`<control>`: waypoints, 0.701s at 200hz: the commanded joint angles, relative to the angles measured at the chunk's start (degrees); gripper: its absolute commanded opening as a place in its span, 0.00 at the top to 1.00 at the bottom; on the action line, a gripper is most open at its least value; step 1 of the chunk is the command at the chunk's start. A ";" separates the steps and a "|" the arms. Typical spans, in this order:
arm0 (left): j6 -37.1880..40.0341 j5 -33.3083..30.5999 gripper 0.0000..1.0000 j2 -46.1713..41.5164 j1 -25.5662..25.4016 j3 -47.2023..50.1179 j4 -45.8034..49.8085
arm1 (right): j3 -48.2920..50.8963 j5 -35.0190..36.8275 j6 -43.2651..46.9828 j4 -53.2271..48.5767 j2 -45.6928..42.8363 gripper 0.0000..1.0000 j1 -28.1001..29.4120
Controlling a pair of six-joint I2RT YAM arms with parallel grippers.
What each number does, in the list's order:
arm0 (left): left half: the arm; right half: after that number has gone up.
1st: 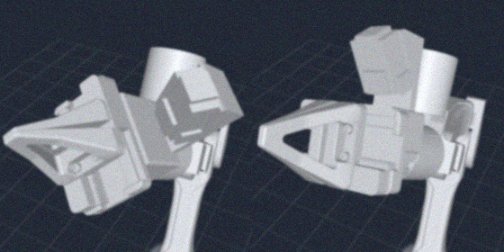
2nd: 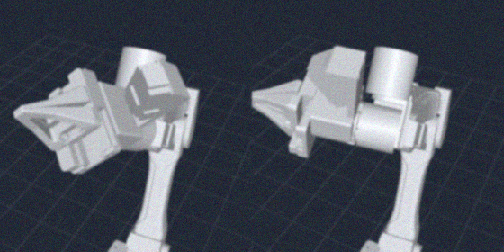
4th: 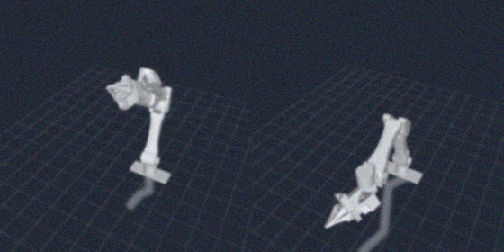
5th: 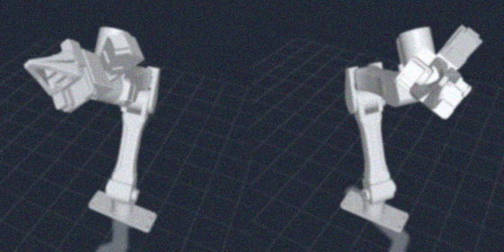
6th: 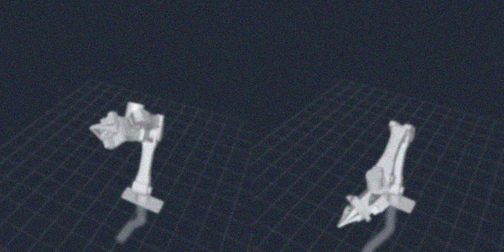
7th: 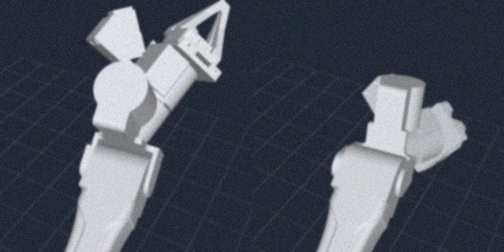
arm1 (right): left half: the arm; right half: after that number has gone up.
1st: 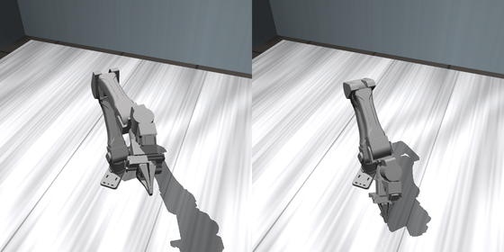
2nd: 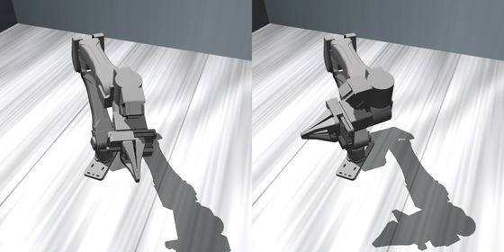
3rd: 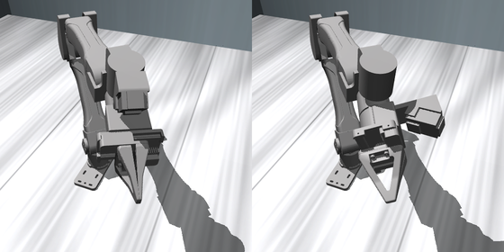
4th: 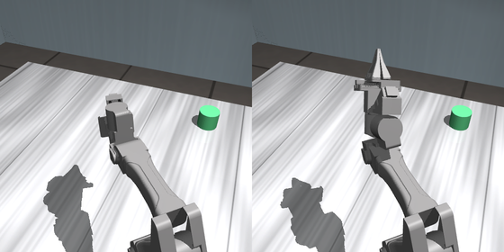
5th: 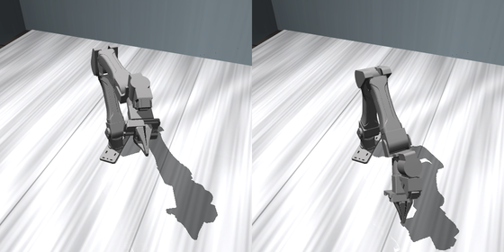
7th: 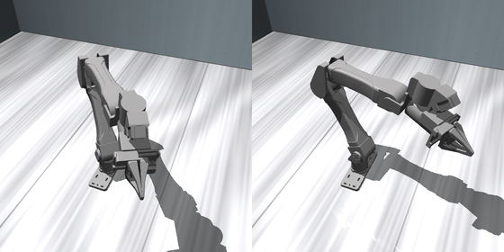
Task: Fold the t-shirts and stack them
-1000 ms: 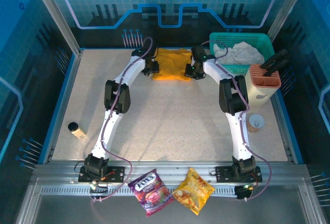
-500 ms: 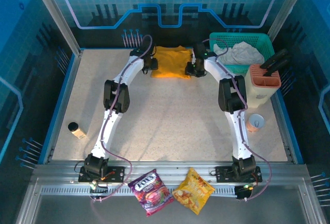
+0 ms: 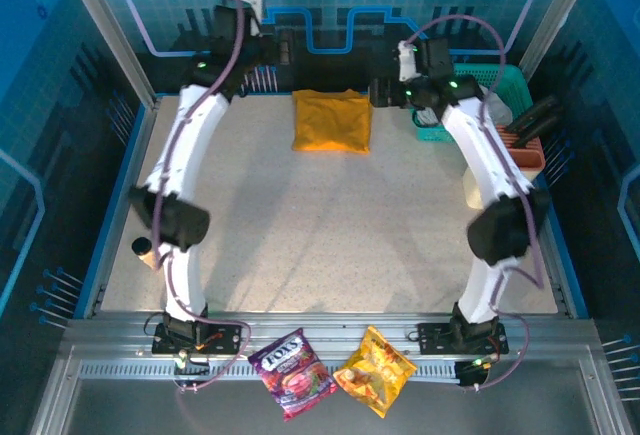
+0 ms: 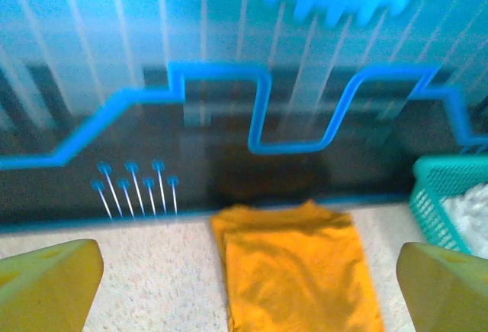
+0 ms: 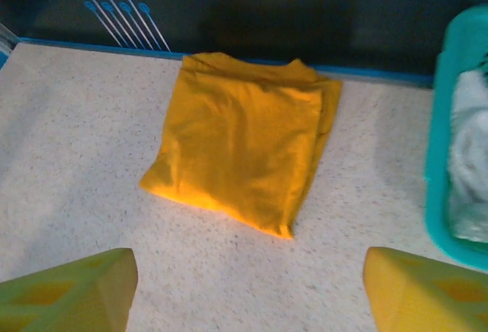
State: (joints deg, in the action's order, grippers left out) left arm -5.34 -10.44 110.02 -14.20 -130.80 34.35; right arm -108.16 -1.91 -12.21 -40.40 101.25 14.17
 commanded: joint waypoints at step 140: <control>14.57 -16.56 0.00 -42.19 2.11 120.65 -90.79 | 95.37 14.72 17.01 82.23 -39.42 0.00 -4.71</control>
State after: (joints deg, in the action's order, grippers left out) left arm 7.33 -21.63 64.93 -13.72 -13.96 -43.18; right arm -13.58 13.04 1.61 30.39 59.44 10.79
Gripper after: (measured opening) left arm 0.994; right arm 0.996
